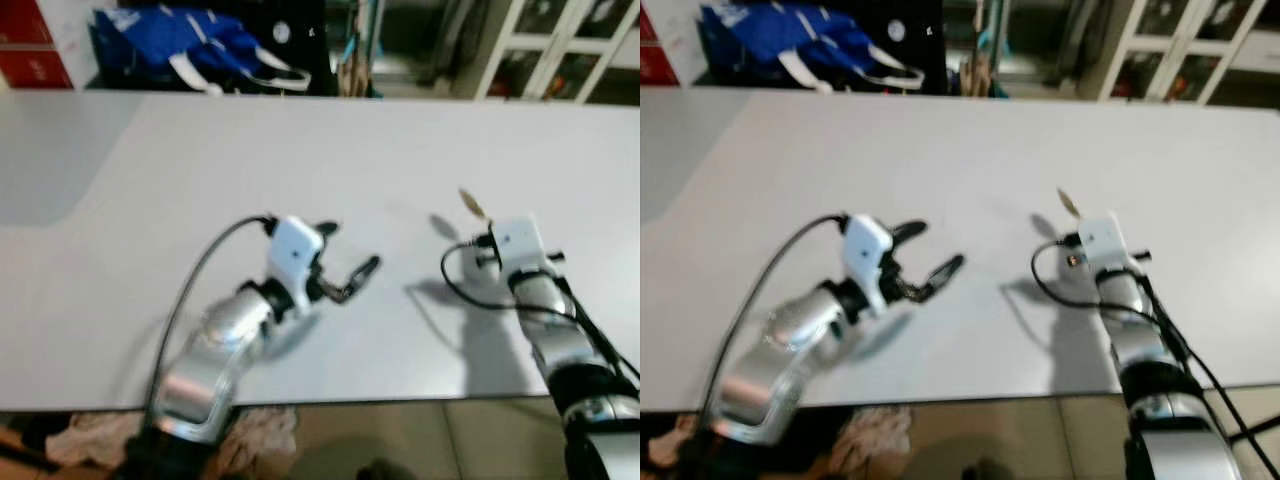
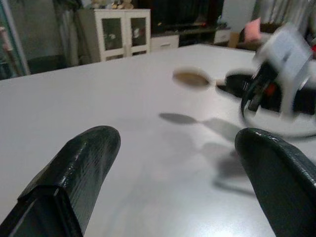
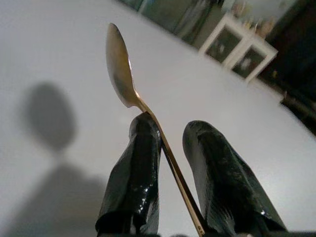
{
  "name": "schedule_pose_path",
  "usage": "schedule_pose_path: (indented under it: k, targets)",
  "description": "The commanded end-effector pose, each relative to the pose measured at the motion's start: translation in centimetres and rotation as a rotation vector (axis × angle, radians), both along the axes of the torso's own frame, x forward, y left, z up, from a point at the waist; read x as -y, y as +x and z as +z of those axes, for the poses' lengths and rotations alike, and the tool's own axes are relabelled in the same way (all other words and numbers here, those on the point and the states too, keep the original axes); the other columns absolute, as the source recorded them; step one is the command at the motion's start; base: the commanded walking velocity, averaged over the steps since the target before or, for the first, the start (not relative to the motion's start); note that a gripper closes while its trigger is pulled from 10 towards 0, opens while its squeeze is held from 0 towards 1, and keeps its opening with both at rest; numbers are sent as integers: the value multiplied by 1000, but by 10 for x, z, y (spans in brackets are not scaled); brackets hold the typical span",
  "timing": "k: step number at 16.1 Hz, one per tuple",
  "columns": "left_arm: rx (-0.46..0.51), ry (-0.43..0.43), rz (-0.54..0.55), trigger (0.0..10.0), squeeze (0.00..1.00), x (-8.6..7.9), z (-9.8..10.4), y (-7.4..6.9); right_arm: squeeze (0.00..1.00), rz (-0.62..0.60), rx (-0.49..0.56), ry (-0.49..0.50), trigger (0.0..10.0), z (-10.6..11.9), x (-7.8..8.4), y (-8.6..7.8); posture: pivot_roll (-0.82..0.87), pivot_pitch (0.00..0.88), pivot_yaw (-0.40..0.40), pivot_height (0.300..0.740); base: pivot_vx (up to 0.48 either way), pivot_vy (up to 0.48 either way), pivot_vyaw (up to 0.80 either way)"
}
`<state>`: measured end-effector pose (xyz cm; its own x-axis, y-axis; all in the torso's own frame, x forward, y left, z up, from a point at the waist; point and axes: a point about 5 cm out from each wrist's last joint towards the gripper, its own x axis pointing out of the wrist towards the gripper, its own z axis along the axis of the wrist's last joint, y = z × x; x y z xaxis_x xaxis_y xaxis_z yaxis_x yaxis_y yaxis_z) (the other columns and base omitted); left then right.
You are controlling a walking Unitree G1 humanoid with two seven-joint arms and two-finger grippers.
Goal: Setting the table
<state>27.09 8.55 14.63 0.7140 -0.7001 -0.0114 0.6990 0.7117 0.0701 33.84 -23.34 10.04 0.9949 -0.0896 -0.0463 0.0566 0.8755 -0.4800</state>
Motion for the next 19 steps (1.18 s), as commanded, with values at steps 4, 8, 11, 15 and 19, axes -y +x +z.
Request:
schedule_pose_path:
  k: [4,8,11,15,19]
  targets:
    - [-55,27,-34,10000,0,-6,-6,-15,0,28,7,-56,10000,3,-13,0,54,0,22,701,0,0,0]
    - [-94,60,-32,10000,0,-20,-3,-35,0,15,-122,-151,10000,-23,-9,-11,108,36,15,701,0,0,0]
    - [-124,32,-2,10000,0,-24,7,-50,0,82,-215,-269,10000,-38,-11,-15,127,97,-29,701,0,0,0]
    - [-164,-3,26,10000,0,-20,10,-67,980,125,-267,-336,10000,-46,-14,-17,129,144,-76,701,0,0,0]
    - [-192,-17,37,10000,0,-18,13,-74,1000,153,-281,-373,10000,-50,-17,-19,118,171,-92,701,0,0,0]
